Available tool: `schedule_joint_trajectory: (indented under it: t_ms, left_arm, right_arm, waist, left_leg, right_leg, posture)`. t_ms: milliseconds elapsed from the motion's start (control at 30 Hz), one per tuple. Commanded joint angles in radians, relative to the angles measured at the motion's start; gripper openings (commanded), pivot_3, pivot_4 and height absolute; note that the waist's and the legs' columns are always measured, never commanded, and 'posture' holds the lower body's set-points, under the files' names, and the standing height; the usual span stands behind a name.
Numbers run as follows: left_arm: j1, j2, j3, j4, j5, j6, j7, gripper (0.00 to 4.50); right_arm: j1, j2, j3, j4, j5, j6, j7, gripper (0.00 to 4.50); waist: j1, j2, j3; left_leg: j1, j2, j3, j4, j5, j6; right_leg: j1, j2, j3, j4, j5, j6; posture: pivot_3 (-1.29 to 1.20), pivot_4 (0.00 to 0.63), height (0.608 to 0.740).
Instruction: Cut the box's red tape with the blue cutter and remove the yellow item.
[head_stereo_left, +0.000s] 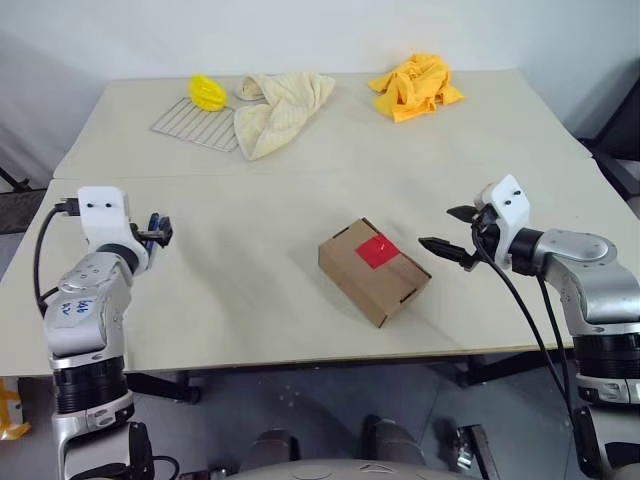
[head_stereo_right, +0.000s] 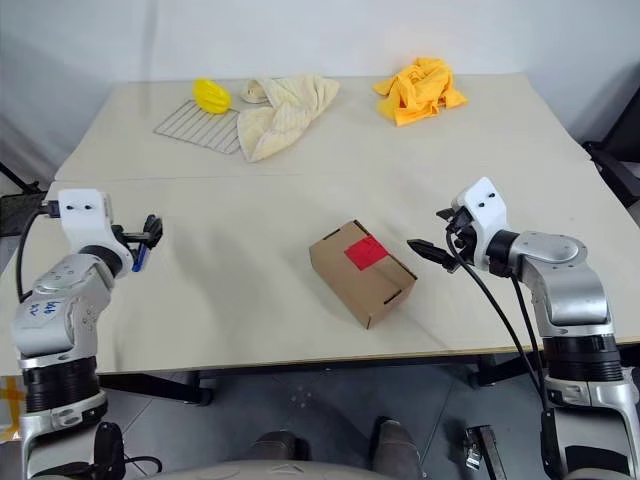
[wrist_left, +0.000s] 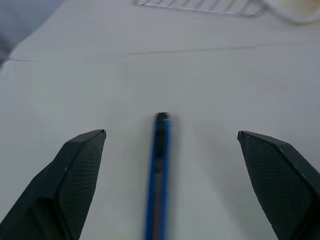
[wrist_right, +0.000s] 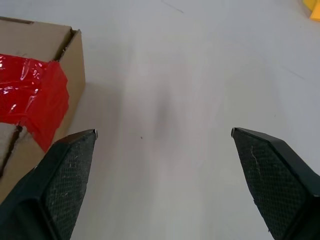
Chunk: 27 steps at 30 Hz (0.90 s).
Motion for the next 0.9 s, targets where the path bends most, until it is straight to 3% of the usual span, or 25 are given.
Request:
schedule_joint_trajectory:
  t_ms: [33, 133, 300, 400, 600, 867, 900]
  left_arm:
    - [-0.016, 0.022, 0.03, 0.032, 0.01, 0.007, 0.01, 4.48]
    - [-0.02, 0.033, 0.033, 0.071, 0.007, 0.025, 0.001, 4.48]
    - [-0.026, 0.049, 0.01, 0.11, 0.001, 0.065, -0.031, 3.31]
    - [-0.028, 0.052, 0.006, 0.121, 0.0, 0.085, -0.039, 3.31]
    - [-0.026, 0.068, -0.013, 0.15, 0.014, 0.105, -0.049, 1.87]
    - [-0.034, 0.097, -0.02, 0.185, 0.018, 0.132, -0.059, 1.87]
    - [-0.035, 0.098, -0.016, 0.188, 0.018, 0.136, -0.055, 1.7]
  right_arm:
    - [0.0, -0.024, -0.022, -0.042, 0.016, 0.001, -0.005, 4.5]
    - [-0.002, -0.031, -0.02, -0.047, 0.017, 0.007, -0.002, 4.5]
    - [-0.001, -0.047, -0.016, -0.056, 0.018, 0.017, 0.005, 4.5]
    - [-0.002, -0.053, -0.014, -0.053, 0.017, 0.017, 0.006, 4.5]
    - [-0.002, -0.058, -0.012, -0.051, 0.015, 0.017, 0.009, 4.5]
    - [0.002, -0.062, -0.007, -0.055, 0.014, 0.016, 0.009, 4.5]
    - [0.002, -0.063, -0.007, -0.055, 0.014, 0.015, 0.01, 4.5]
  waist:
    - [0.0, 0.0, 0.0]
    - [0.001, 0.0, 0.0]
    - [0.0, 0.0, 0.0]
    - [0.0, 0.0, 0.0]
    - [-0.002, 0.0, 0.0]
    - [-0.002, 0.0, 0.0]
    - [-0.002, 0.0, 0.0]
  left_leg:
    - [0.0, 0.0, 0.0, 0.0, 0.0, 0.0]
    - [0.0, 0.0, 0.0, 0.0, 0.0, 0.0]
    - [0.0, 0.0, 0.0, 0.0, 0.0, 0.0]
    - [0.0, 0.0, 0.0, 0.0, 0.0, 0.0]
    - [0.0, 0.0, 0.0, 0.0, 0.0, 0.0]
    - [0.0, 0.0, 0.0, 0.0, 0.0, 0.0]
    - [0.0, 0.0, 0.0, 0.0, 0.0, 0.0]
  right_leg:
    - [0.0, 0.0, 0.0, 0.0, 0.0, 0.0]
    - [0.0, 0.0, 0.0, 0.0, 0.0, 0.0]
    - [0.0, 0.0, 0.0, 0.0, 0.0, 0.0]
    - [0.0, 0.0, 0.0, 0.0, 0.0, 0.0]
    - [0.0, 0.0, 0.0, 0.0, 0.0, 0.0]
    - [0.0, 0.0, 0.0, 0.001, 0.0, 0.0]
    - [0.0, 0.0, 0.0, 0.001, 0.0, 0.0]
  posture:
    - [0.0, 0.15, 0.74]
    - [0.0, 0.15, 0.74]
    - [0.0, 0.15, 0.74]
    - [0.0, 0.15, 0.74]
    - [0.0, 0.15, 0.74]
    - [0.0, 0.15, 0.74]
    - [0.0, 0.15, 0.74]
